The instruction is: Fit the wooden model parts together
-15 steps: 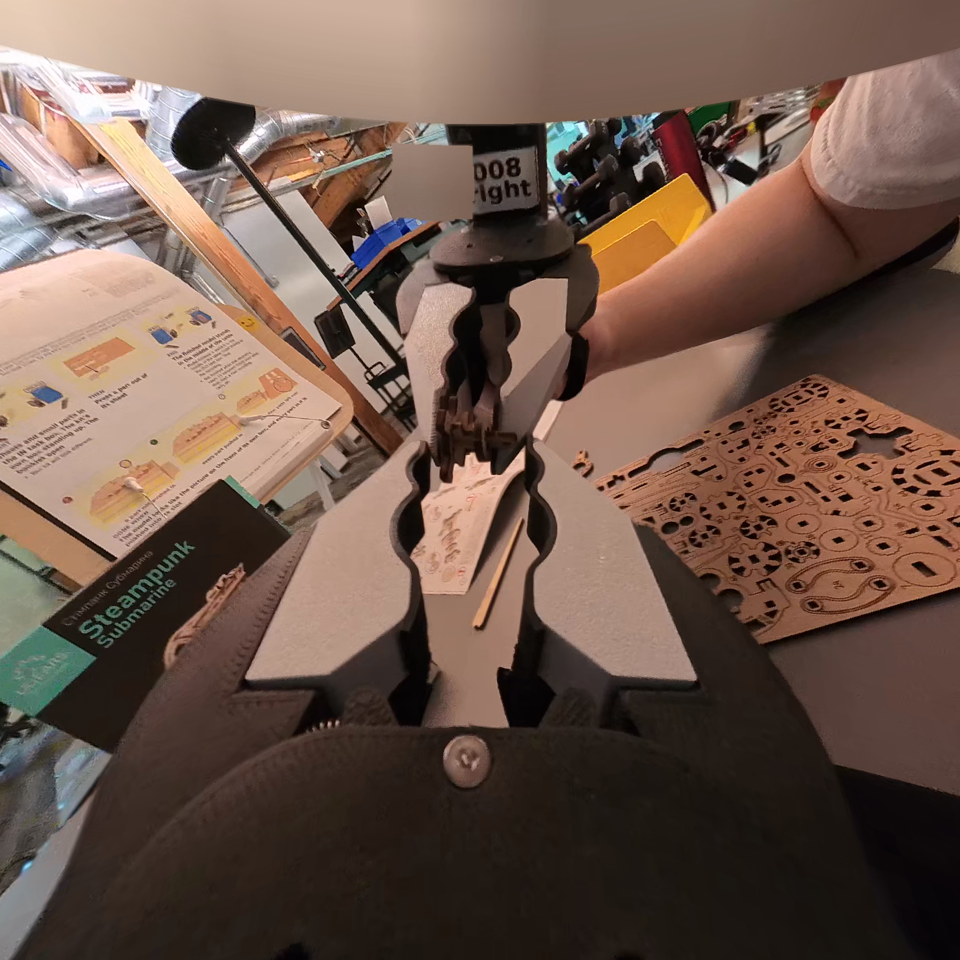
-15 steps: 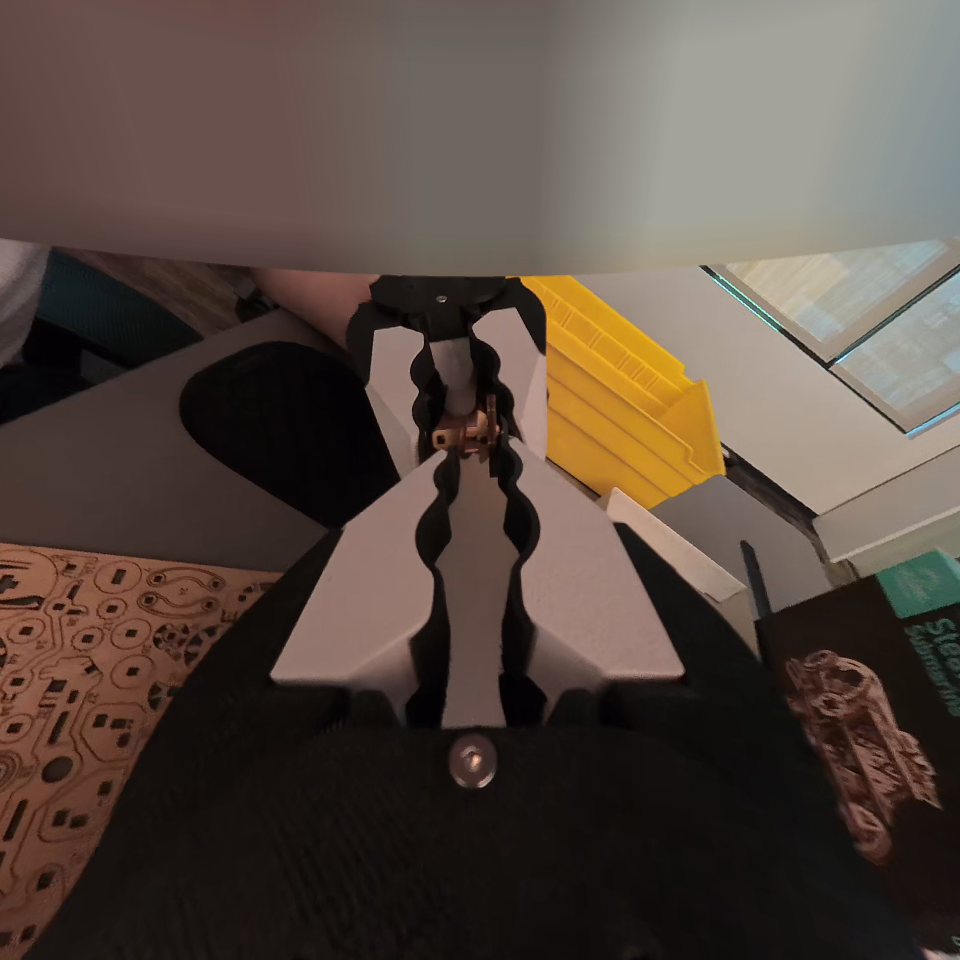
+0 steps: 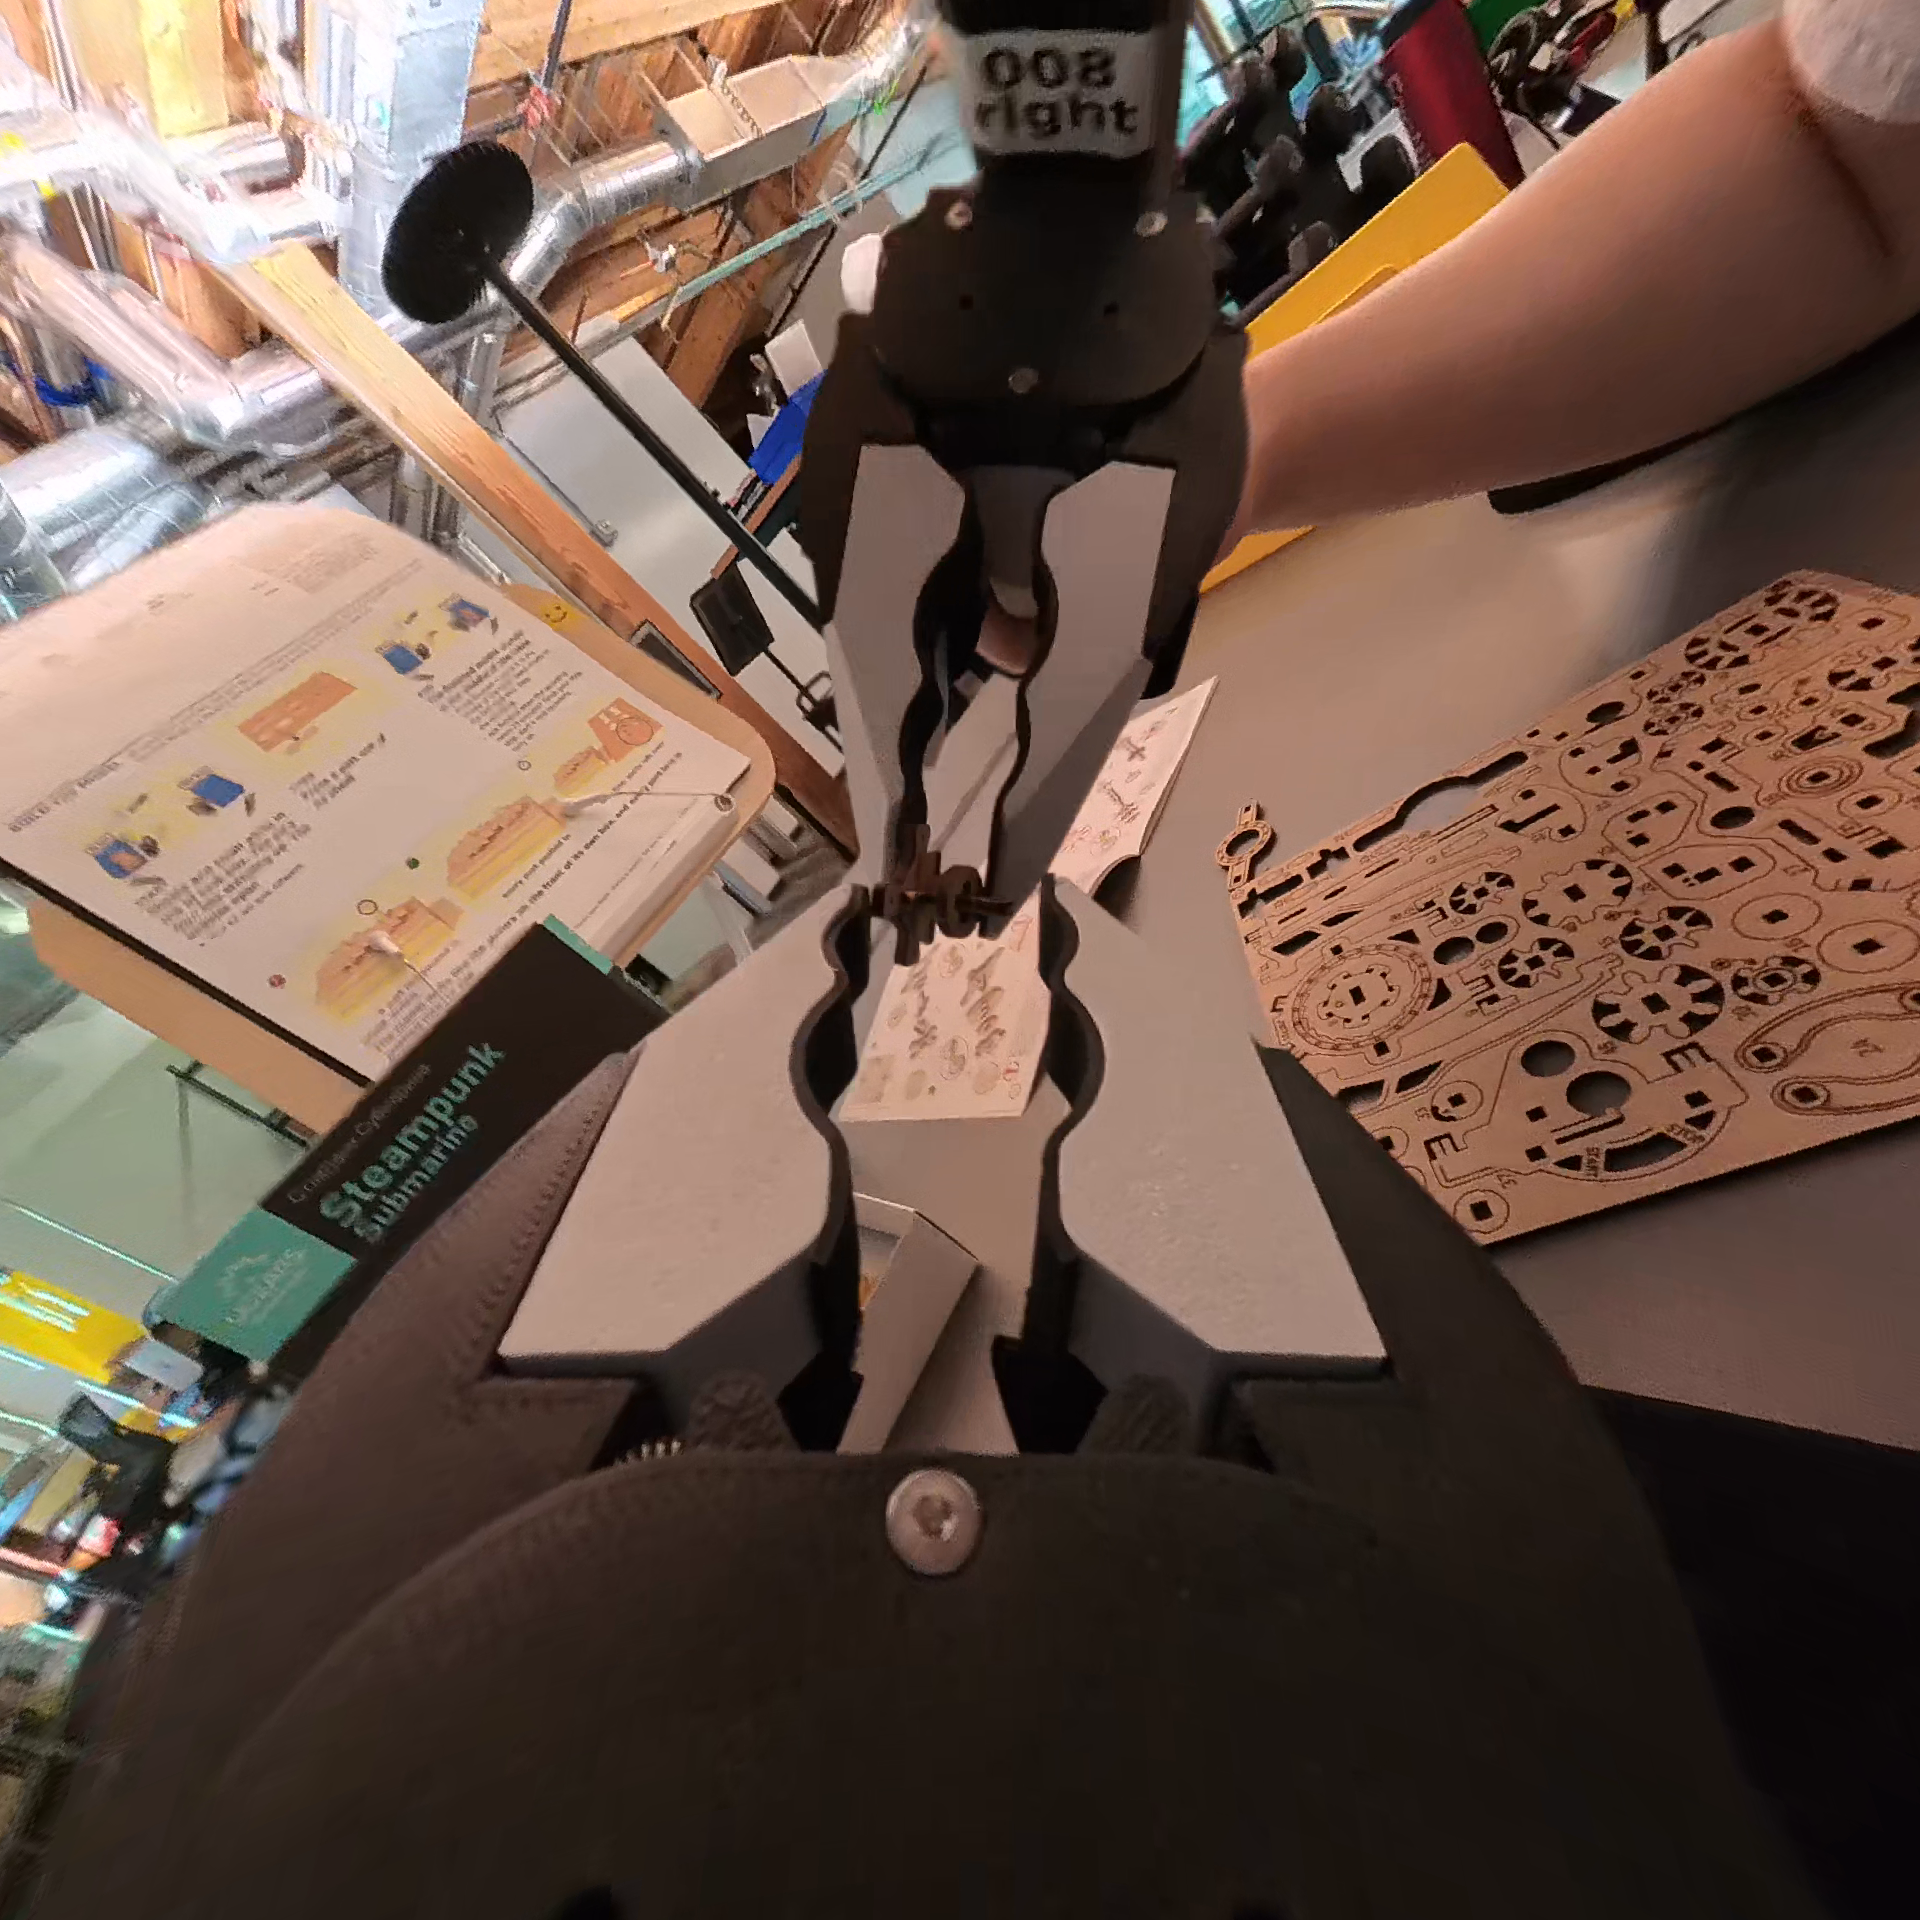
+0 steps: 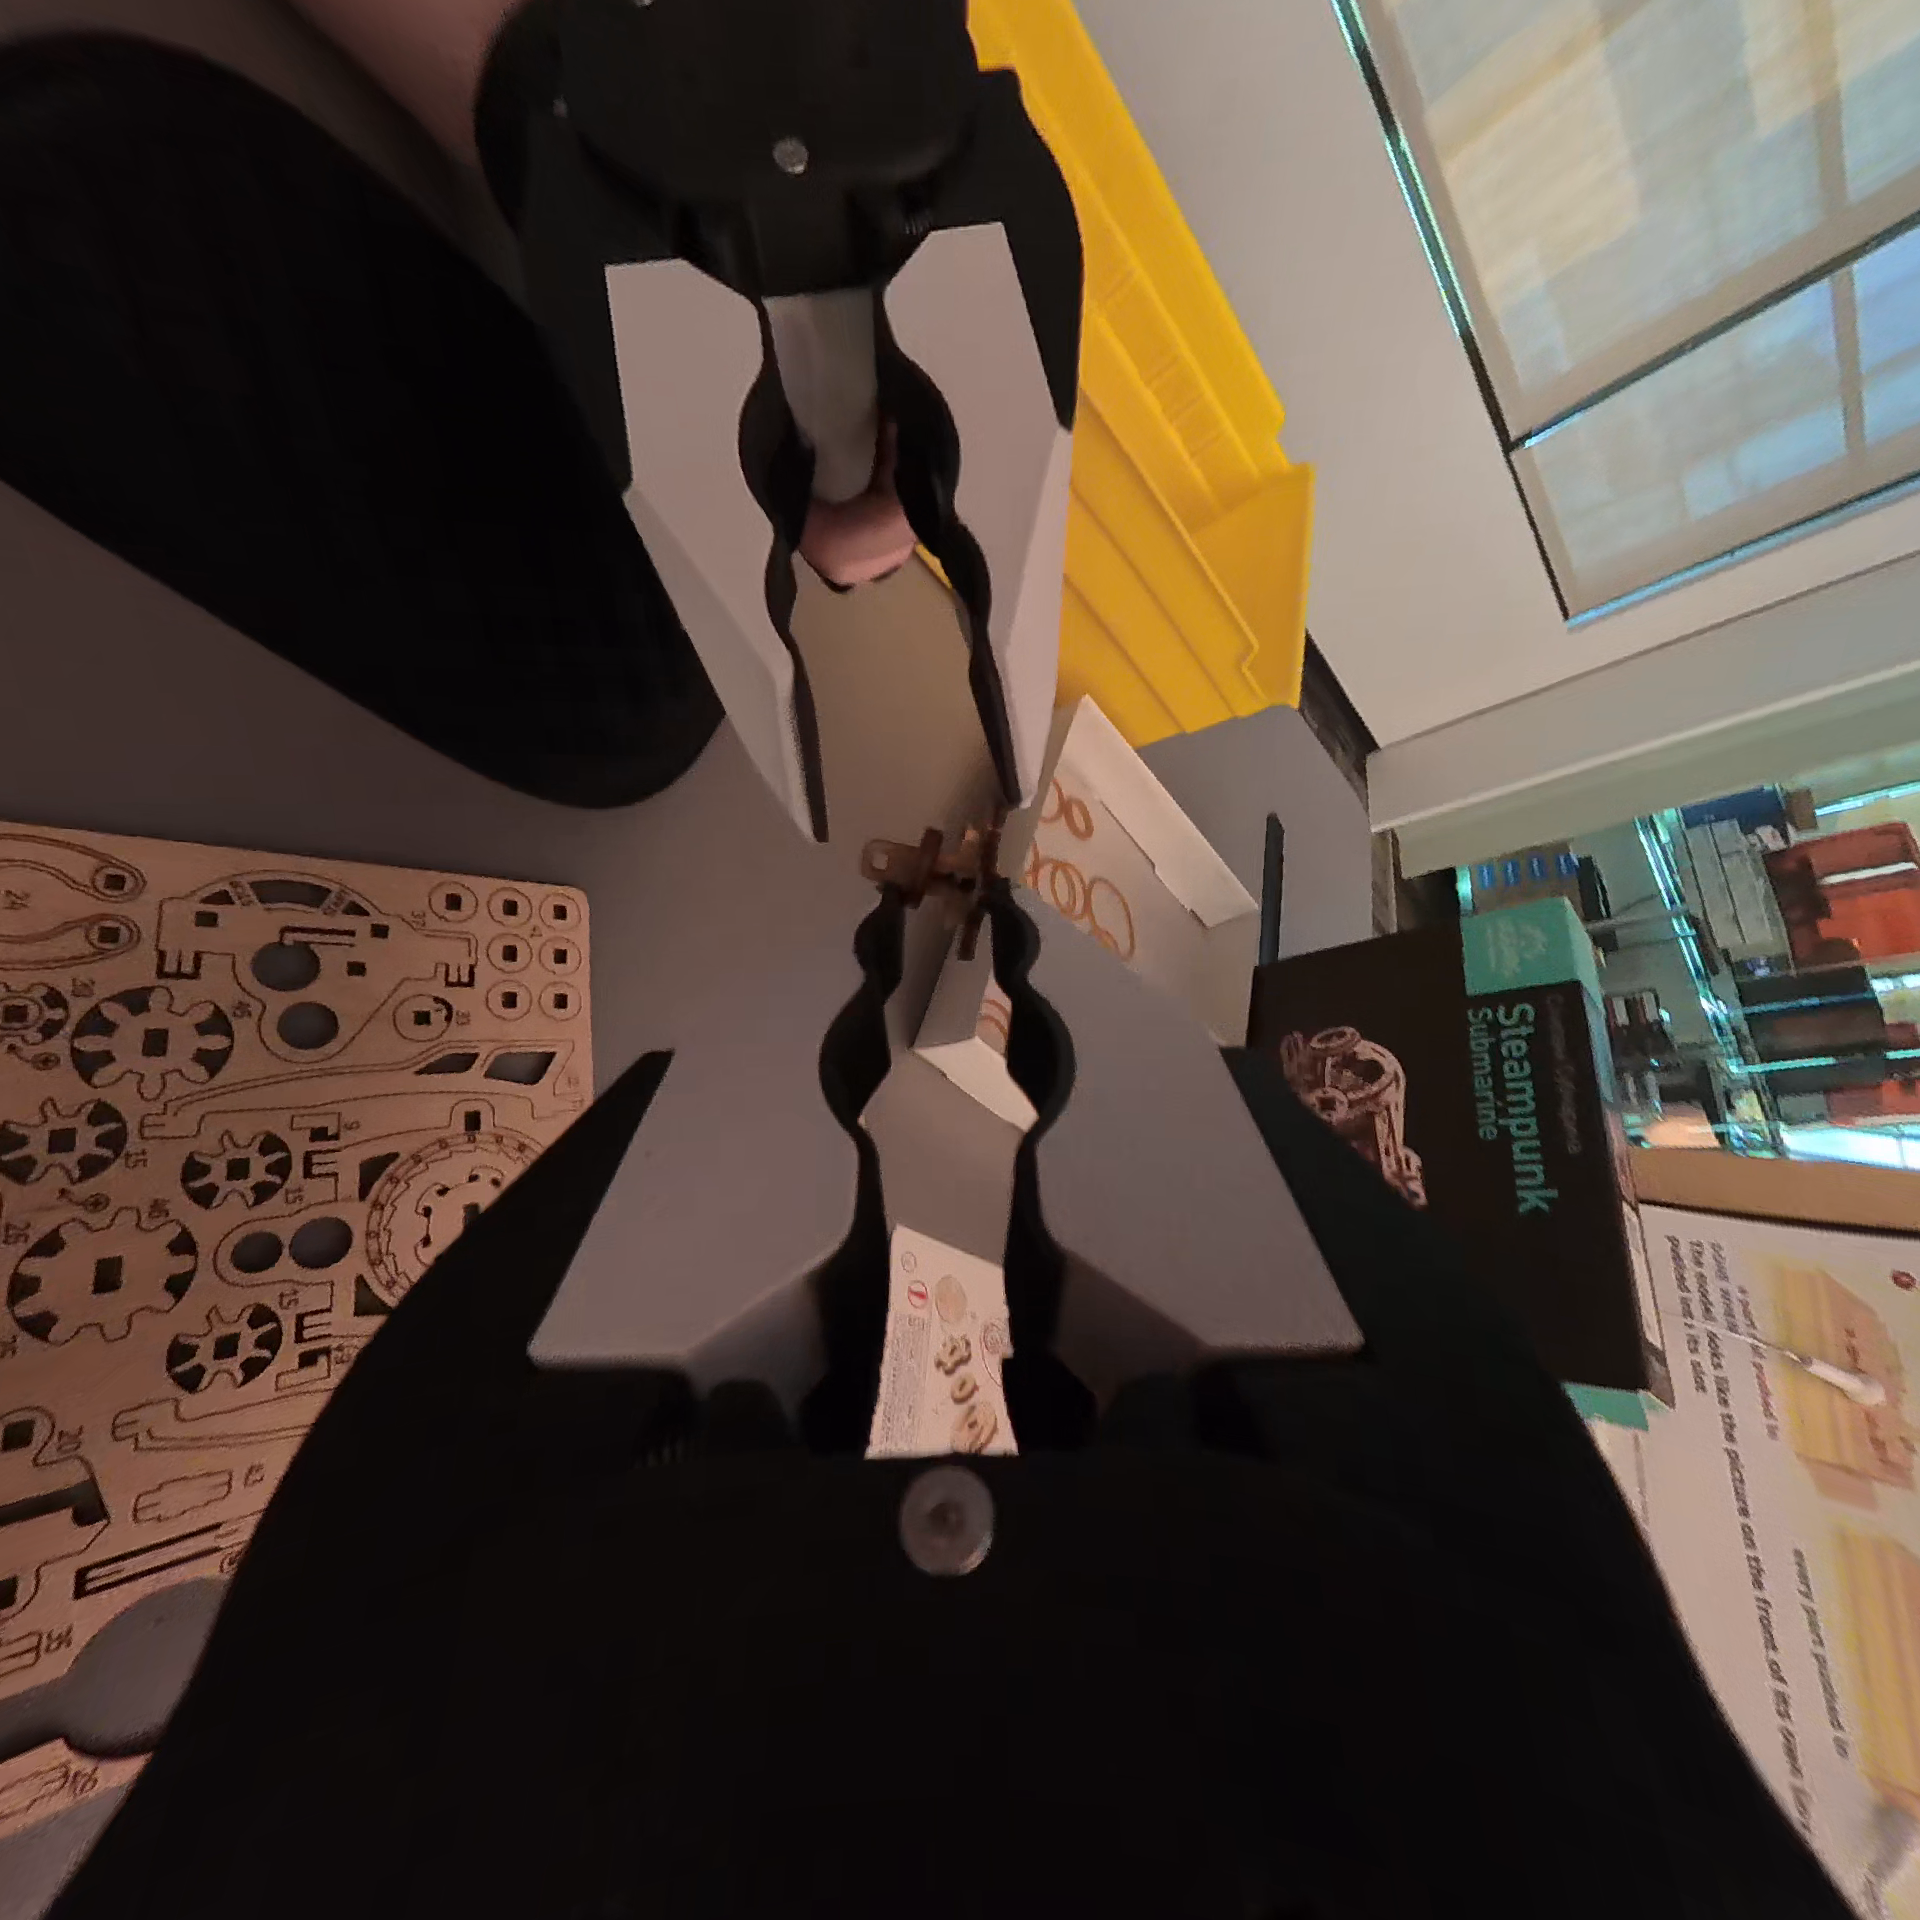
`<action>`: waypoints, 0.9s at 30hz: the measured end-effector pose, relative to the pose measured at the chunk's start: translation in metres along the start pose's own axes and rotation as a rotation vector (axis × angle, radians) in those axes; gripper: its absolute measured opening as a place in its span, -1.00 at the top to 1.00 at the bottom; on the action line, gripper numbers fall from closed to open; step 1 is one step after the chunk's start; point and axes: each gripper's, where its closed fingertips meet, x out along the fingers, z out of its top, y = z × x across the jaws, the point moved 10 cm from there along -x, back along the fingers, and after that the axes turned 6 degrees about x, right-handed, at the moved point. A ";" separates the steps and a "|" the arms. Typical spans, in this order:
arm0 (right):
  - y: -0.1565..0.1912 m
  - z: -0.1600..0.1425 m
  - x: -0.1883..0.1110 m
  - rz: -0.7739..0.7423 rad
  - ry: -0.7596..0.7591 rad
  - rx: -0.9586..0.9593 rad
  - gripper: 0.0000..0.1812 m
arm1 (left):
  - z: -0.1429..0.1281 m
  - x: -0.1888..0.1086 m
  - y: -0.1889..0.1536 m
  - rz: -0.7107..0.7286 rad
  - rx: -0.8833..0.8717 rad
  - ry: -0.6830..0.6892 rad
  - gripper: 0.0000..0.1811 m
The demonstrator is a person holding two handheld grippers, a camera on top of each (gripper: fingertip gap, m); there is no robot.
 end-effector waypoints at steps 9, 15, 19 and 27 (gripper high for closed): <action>-0.003 -0.006 0.007 -0.114 0.109 -0.012 0.82 | -0.018 0.002 0.022 0.044 -0.338 0.077 0.66; 0.004 -0.009 0.014 -0.156 0.191 -0.129 0.82 | -0.025 0.008 0.015 -0.017 -0.355 0.125 0.67; 0.008 -0.007 0.016 -0.172 0.215 -0.184 0.82 | -0.027 0.010 0.009 -0.016 -0.294 0.156 0.68; 0.009 -0.006 0.018 -0.170 0.214 -0.161 0.82 | -0.025 0.010 0.010 0.002 -0.279 0.162 0.71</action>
